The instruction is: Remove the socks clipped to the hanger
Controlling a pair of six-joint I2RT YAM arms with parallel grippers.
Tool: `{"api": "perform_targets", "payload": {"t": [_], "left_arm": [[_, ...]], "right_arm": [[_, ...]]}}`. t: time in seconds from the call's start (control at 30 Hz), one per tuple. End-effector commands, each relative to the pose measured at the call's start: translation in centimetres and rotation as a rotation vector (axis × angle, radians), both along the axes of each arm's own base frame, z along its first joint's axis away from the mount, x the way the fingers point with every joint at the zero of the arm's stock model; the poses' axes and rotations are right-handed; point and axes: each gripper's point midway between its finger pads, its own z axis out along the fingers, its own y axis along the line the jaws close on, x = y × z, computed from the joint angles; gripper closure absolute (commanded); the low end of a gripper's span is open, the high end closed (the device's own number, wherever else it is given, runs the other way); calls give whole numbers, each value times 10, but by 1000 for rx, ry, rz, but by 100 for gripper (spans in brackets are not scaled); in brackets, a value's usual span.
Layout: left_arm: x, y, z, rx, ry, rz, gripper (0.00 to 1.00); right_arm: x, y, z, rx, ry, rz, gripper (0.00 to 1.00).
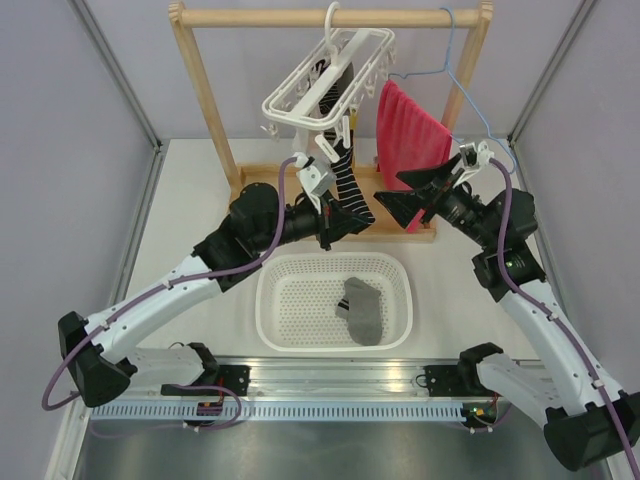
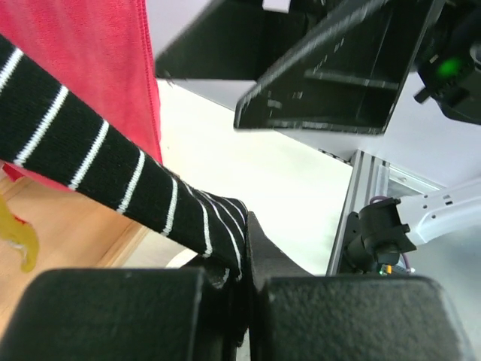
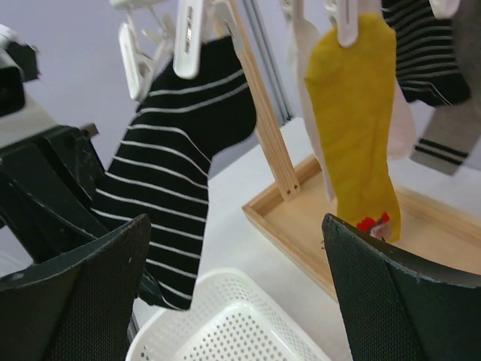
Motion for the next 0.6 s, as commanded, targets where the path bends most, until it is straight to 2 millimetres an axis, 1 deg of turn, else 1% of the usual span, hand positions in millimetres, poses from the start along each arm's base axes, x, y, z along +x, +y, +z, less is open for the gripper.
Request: {"api": "perform_targets", "payload": {"t": [0.0,0.03,0.1,0.13,0.23,0.27,0.3,0.33,0.37,0.4,0.43,0.57], "left_arm": [[-19,3,4,-5,6,-76,98],[-21,5,6,-10,4,-79,98],[-23,7,4,-10,8,-82,98],[-25,8,6,-15,5,-84,98],[-28,10,6,-18,10,-90,98],[-29,11,6,-21,9,-93,98],[-31,11,6,-22,14,-99,98],[-33,10,6,-23,17,-110,98],[-33,10,6,-24,18,-112,98],[-33,10,6,-25,22,-112,98],[-35,10,7,-27,23,-116,98],[-38,9,7,-31,32,-139,98]], "right_arm": [[-11,12,44,63,-111,112,2],[-13,14,56,80,-145,126,2],[-11,18,60,102,-139,157,2],[-11,20,68,119,-165,170,2],[-13,25,82,171,-192,225,2],[-11,28,82,184,-185,245,2],[-15,29,90,197,-225,266,2],[-17,30,95,218,-220,287,2],[-12,33,94,223,-214,299,2],[-12,33,97,228,-217,307,2],[-12,33,105,235,-235,308,2],[0,36,110,224,-248,291,2]]}}
